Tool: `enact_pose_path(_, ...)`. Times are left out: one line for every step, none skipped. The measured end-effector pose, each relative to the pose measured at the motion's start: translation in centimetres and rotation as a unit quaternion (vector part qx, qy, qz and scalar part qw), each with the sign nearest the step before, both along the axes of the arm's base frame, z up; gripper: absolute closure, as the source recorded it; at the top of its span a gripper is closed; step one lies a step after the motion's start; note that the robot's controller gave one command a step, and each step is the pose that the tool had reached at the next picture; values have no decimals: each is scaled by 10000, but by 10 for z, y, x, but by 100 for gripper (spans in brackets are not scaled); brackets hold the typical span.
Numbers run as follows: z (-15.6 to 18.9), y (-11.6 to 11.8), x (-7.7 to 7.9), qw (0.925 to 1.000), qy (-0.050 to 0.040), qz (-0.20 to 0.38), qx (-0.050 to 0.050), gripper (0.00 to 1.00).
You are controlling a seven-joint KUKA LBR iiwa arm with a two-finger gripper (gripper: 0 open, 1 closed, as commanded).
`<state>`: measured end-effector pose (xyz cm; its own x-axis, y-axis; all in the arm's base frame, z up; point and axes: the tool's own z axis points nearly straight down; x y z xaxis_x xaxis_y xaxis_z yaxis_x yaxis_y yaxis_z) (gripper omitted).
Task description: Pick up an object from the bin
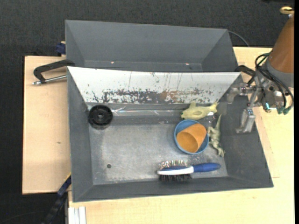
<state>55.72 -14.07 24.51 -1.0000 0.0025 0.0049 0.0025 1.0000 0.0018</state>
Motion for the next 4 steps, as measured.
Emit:
enact_pose_path(-152,46,-25,9991,-14,-429,2,0)
enact_pose_path(-169,93,-19,9975,-64,-706,-13,0)
enact_pose_path(-169,90,-20,9974,-45,-716,-19,100)
enact_pose_path(-140,76,-8,9852,-68,1713,-14,100)
